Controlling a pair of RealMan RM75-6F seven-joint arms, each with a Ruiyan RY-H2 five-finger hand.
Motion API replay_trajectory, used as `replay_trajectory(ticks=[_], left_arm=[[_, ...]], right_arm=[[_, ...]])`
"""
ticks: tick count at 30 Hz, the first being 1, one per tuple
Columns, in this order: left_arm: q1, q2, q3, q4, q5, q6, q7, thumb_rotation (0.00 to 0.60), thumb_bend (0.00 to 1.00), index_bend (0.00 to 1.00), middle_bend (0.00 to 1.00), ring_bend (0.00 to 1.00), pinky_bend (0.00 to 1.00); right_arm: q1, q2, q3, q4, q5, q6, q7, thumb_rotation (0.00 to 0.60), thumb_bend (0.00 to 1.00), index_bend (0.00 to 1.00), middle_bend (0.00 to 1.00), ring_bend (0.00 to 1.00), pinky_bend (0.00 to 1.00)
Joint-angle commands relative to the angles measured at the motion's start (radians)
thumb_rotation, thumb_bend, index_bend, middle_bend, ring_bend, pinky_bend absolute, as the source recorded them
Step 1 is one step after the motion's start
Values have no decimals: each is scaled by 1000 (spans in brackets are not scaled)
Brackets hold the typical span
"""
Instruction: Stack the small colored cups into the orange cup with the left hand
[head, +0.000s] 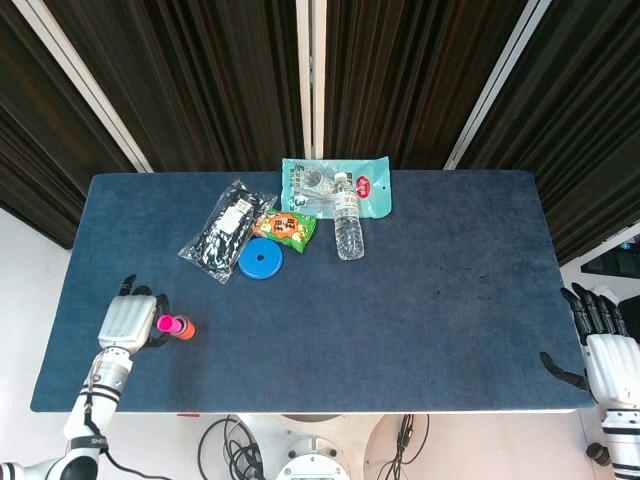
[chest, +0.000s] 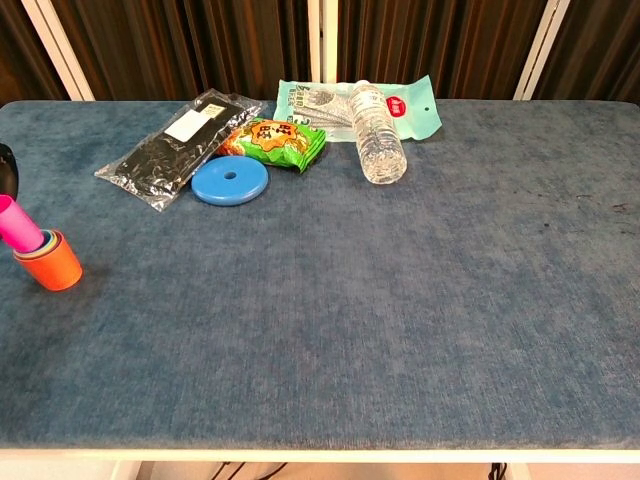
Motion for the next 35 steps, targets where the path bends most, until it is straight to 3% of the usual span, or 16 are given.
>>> replay_trajectory(ticks=[1,6,8,10,14,18,20,23,24,28,35], left_arm=[[2,-8,-2,13,9,-1,-6,600,251,564,603,232,40],[4,-25,-5,30,11,-16,-21,600,251,531,582,231,40],[3,-24,-3,28,5,-31,-26,600,247,442,517,220,37],[0,-20,-1,28,-2,-49,-30,600,229,265,360,160,31],[3,-11,0,19,6,-45,-28,600,206,80,144,53,16],[40,-1,-3,8,118,41,-77,600,187,69,81,10,16],[73,3,17,48,282,106,-151,600,181,69,41,0,15],[140,0,78,210,556,255,-282,600,165,68,22,0,13],[160,-3,92,255,597,290,-303,600,156,67,21,0,13],[234,17,136,367,634,351,-369,600,141,48,21,0,11],[307,7,120,459,605,382,-529,600,133,37,21,0,3]], right_arm=[[1,-2,-1,0,2,-4,-3,600,158,0,0,0,0],[-1,-5,-2,4,6,-5,-1,600,157,0,0,0,0],[-2,-4,-2,6,7,-3,2,600,157,0,0,0,0],[-2,-4,-2,9,8,-4,3,600,157,0,0,0,0],[-2,-2,-2,11,7,-3,8,600,157,0,0,0,0],[-4,-1,-1,16,6,1,15,600,157,0,0,0,0],[-5,-1,-3,21,6,1,18,600,157,0,0,0,0],[-6,-6,-11,47,-5,-2,20,600,157,0,0,0,0],[-6,-9,-13,58,-9,-2,20,600,157,0,0,0,0],[-7,-39,-19,118,-17,3,-16,600,151,0,0,0,0],[0,-98,-8,177,-18,9,-37,600,149,0,0,0,0]])
